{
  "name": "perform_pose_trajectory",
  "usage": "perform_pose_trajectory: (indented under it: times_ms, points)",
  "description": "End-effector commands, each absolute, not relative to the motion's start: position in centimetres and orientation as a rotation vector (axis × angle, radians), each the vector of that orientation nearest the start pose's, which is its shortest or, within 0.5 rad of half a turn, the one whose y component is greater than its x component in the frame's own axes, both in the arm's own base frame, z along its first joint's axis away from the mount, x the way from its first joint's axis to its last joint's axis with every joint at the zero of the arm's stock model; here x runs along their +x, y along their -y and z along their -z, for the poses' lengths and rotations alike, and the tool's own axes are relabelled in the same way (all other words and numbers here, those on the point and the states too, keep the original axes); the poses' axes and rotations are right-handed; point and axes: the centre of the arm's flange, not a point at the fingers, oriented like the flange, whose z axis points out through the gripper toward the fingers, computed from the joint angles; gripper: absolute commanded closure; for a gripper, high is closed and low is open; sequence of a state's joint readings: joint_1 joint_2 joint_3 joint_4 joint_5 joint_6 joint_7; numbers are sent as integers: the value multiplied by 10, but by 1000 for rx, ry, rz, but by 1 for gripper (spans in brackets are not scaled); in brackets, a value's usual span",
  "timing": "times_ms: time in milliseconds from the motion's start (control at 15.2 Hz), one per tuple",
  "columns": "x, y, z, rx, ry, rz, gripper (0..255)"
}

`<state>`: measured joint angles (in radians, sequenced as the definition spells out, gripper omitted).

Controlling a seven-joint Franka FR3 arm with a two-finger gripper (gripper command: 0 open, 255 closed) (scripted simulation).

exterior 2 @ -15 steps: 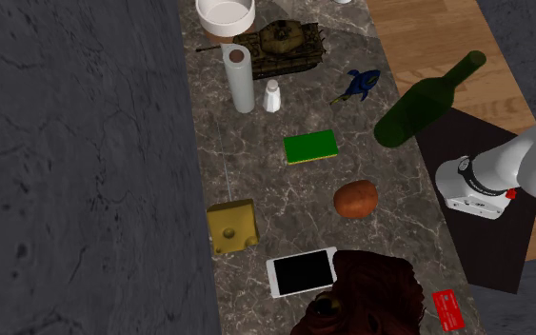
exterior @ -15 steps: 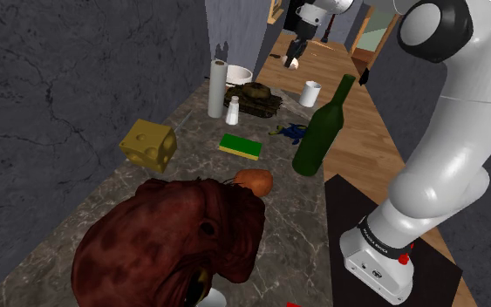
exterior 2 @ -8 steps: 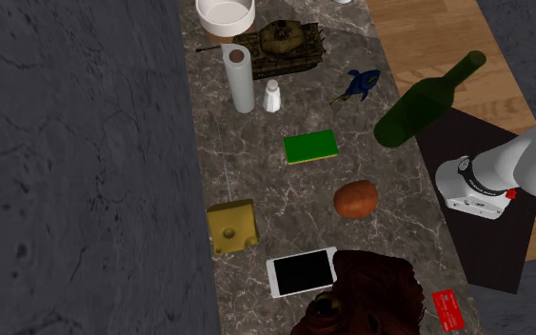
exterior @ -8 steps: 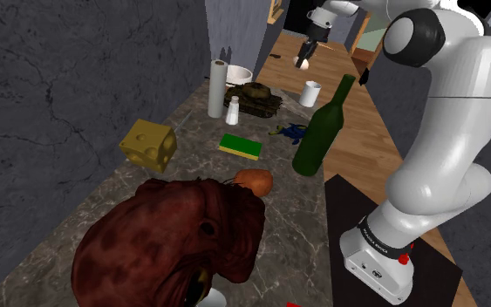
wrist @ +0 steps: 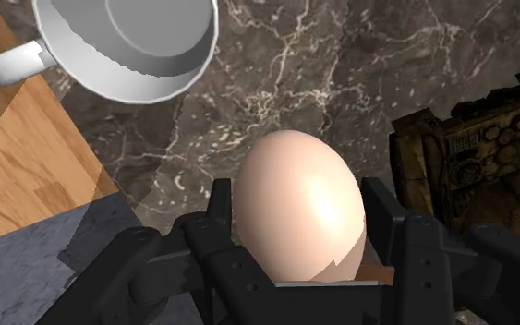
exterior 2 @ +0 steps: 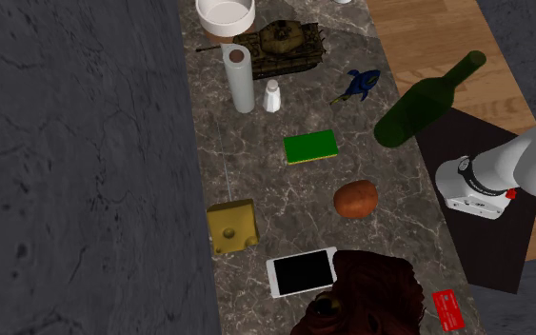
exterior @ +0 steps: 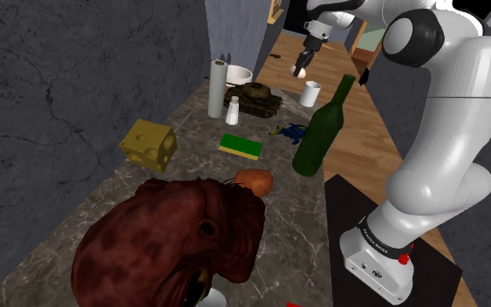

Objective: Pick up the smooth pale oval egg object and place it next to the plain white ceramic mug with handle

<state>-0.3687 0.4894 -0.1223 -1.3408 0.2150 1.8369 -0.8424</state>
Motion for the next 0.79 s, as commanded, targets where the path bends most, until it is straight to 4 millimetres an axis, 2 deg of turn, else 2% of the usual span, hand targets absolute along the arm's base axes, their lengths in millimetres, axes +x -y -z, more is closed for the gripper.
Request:
perform_pose_trajectory:
  times_ms: [0,726]
  points:
    - [636,301,-440,-2990,468,154,255]
    - [636,301,-382,-2990,468,154,255]
